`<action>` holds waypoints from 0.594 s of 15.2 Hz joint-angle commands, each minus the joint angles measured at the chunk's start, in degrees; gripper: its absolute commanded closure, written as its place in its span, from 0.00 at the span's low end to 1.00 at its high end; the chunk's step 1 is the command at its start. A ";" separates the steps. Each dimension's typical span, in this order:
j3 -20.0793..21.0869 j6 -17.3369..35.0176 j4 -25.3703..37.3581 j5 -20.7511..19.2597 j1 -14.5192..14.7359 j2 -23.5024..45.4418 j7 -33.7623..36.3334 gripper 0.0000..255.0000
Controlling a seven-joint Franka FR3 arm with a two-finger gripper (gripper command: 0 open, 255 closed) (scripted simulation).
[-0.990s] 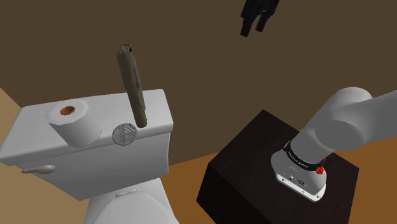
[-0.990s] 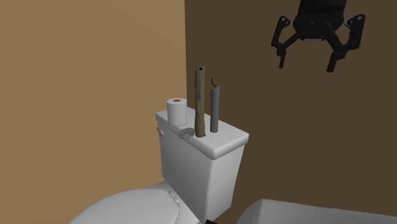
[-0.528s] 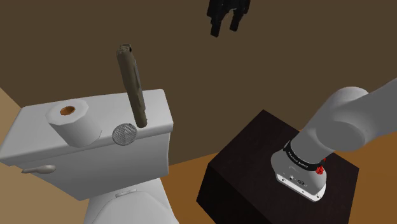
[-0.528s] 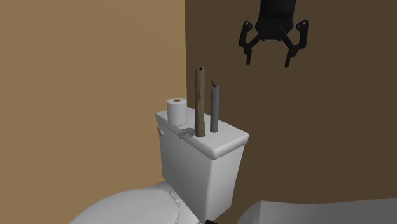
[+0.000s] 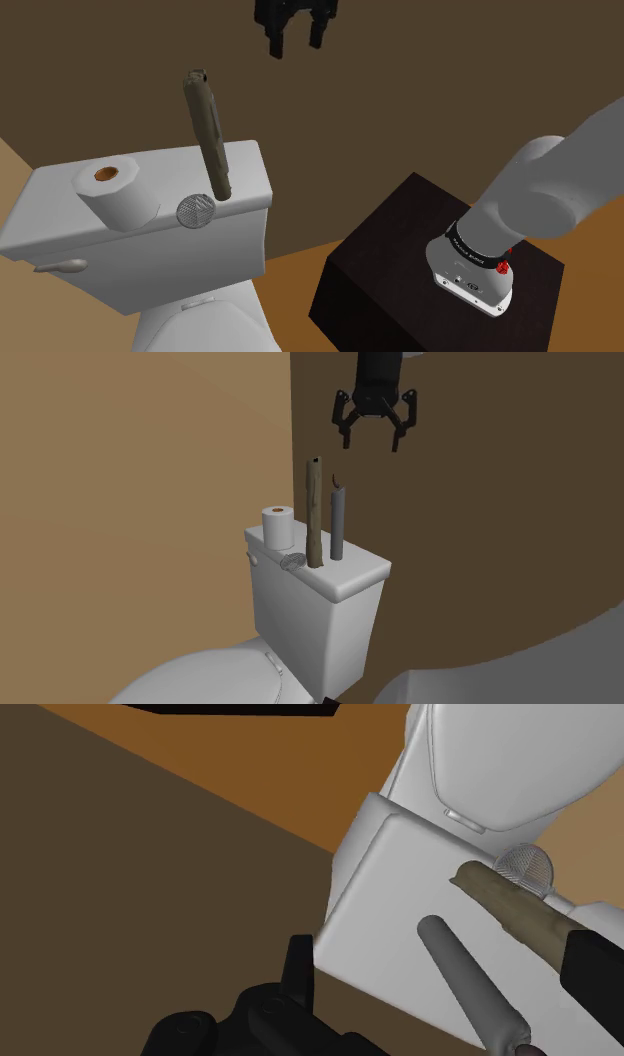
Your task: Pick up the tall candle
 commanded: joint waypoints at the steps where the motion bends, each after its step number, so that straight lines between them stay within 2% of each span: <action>1: 2.03 -0.32 4.46 -1.14 0.49 4.45 2.71 0.00; 6: 6.65 -2.46 17.26 -5.93 3.17 16.58 9.82 0.00; 9: 8.63 -5.05 26.93 -10.03 6.37 24.99 14.07 0.00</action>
